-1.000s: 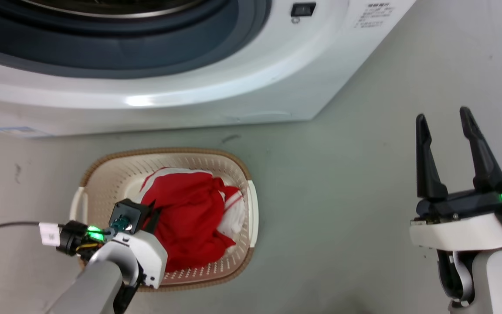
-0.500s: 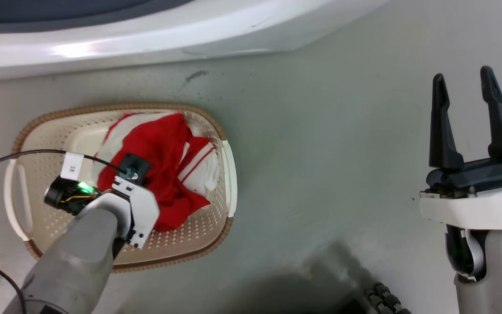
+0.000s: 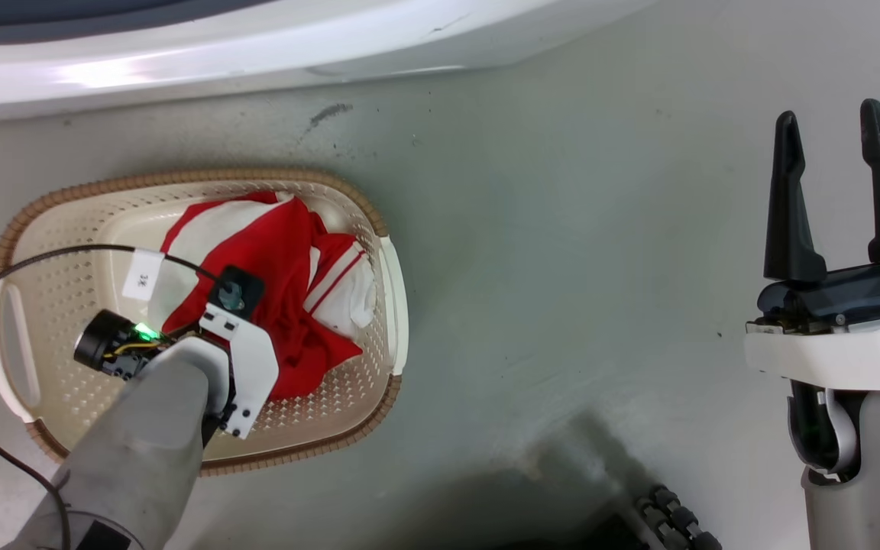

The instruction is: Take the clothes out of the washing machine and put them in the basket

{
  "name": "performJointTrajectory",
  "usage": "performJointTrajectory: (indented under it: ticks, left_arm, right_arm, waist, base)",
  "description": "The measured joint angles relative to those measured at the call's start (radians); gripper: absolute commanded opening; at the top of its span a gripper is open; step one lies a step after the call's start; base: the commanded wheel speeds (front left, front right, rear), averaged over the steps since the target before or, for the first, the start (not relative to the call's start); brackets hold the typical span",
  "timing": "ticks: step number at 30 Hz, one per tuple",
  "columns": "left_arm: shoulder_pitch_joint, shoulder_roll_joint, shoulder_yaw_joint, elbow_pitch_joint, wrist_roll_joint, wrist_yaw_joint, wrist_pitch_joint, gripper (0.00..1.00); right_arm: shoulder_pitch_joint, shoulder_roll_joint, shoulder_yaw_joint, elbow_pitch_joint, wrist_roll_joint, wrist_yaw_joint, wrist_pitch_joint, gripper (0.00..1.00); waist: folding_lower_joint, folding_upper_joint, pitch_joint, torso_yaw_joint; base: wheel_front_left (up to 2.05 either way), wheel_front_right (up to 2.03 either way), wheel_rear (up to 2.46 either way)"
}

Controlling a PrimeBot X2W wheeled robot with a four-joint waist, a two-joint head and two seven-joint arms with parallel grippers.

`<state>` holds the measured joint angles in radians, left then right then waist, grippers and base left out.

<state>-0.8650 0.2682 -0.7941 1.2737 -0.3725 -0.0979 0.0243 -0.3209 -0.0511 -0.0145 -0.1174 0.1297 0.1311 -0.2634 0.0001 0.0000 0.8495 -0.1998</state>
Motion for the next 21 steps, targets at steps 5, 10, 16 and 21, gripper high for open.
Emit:
performJointTrajectory:
  ticks: [5, 10, 16, 21]
  left_arm:
    - [0.038, -0.020, -0.006, 0.005, -0.010, -0.008, -0.053, 1.00]
    - [0.080, -0.052, -0.004, 0.002, -0.027, -0.009, -0.166, 1.00]
    - [0.130, -0.068, 0.015, -0.022, -0.045, 0.027, -0.272, 1.00]
    - [0.162, -0.059, 0.067, -0.156, -0.062, 0.076, -0.284, 1.00]
  right_arm:
    - [0.008, 0.000, 0.016, 0.007, -0.017, 0.000, 0.000, 1.00]
    - [0.040, 0.000, 0.021, 0.021, -0.043, 0.000, 0.000, 1.00]
    - [0.092, 0.001, 0.020, 0.036, -0.053, 0.000, 0.000, 1.00]
    - [0.136, 0.001, 0.022, 0.049, -0.063, 0.000, 0.000, 1.00]
  waist:
    - [-0.0001, 0.0000, -0.055, 0.011]
    - [-0.0001, 0.0000, -0.134, 0.028]
    - [-0.0002, 0.0000, -0.246, 0.058]
    - [-0.0002, 0.0000, -0.335, 0.089]
  base:
    - [0.00, 0.00, 0.00]
    - [0.00, 0.00, 0.00]
    - [0.00, 0.00, 0.00]
    - [0.00, 0.00, 0.00]
